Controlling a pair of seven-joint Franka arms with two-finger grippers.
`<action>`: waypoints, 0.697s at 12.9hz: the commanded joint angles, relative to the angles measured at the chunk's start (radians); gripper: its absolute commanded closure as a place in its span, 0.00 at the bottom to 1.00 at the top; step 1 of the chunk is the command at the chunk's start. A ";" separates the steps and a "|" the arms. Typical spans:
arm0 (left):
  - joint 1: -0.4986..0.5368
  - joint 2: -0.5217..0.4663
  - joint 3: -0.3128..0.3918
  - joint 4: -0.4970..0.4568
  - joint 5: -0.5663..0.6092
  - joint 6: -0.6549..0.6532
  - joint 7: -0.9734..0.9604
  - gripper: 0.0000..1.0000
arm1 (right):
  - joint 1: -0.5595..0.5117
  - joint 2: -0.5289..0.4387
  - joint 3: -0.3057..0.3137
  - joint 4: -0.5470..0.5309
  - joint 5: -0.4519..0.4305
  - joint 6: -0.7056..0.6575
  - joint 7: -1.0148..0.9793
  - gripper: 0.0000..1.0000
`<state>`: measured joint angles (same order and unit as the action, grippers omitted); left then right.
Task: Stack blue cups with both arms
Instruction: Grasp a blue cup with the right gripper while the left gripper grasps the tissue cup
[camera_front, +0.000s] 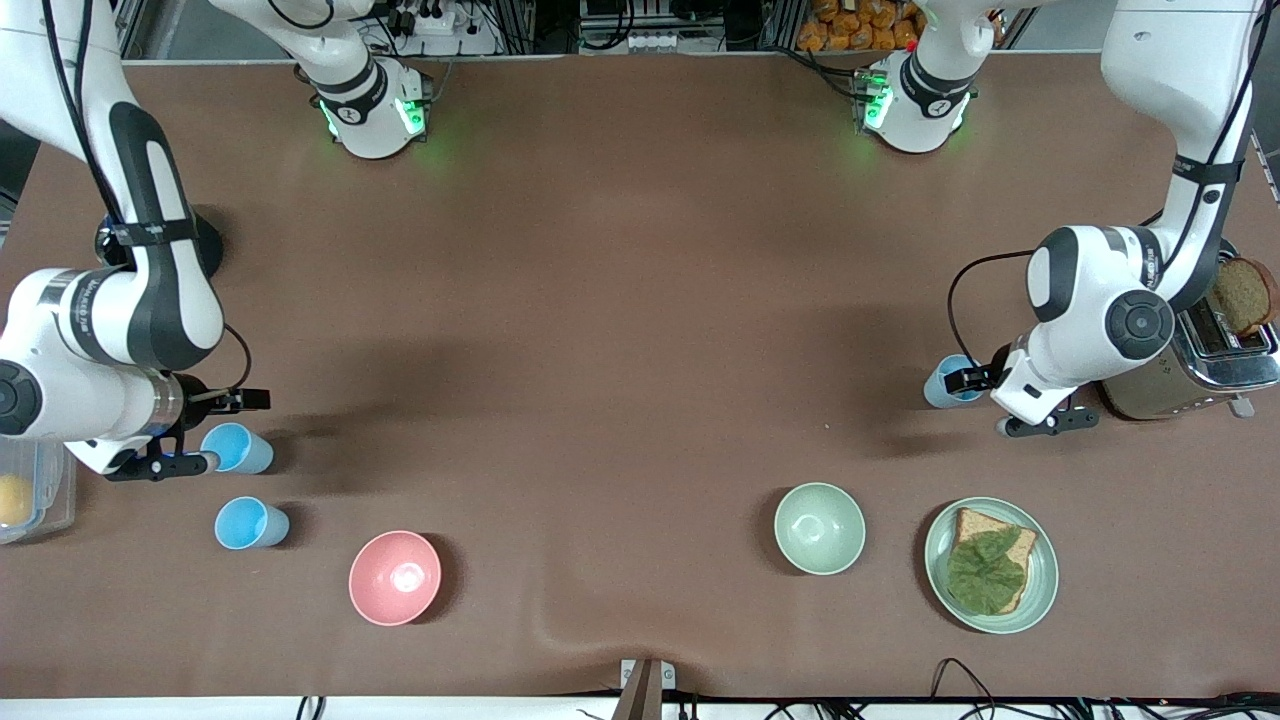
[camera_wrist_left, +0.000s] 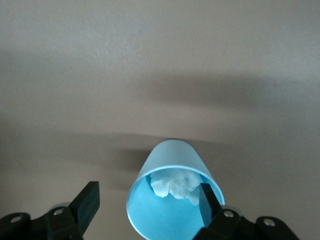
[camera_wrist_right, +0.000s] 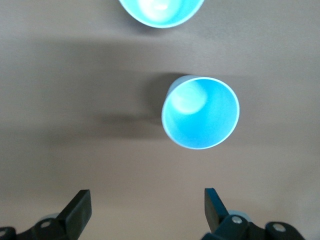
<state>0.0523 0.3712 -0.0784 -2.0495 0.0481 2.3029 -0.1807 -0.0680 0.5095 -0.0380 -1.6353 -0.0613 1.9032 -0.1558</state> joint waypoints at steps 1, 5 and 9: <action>0.003 -0.028 -0.001 -0.037 0.018 0.018 0.017 0.21 | -0.004 0.012 0.004 -0.001 -0.015 0.019 -0.033 0.00; 0.003 -0.021 -0.001 -0.037 0.018 0.018 0.017 0.74 | 0.011 0.038 0.004 -0.057 -0.014 0.149 -0.036 0.00; -0.009 -0.018 -0.003 -0.026 0.018 0.018 0.001 1.00 | -0.001 0.075 0.004 -0.057 -0.015 0.209 -0.065 0.00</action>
<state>0.0494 0.3709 -0.0795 -2.0651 0.0481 2.3093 -0.1806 -0.0554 0.5693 -0.0356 -1.6930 -0.0633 2.0865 -0.1906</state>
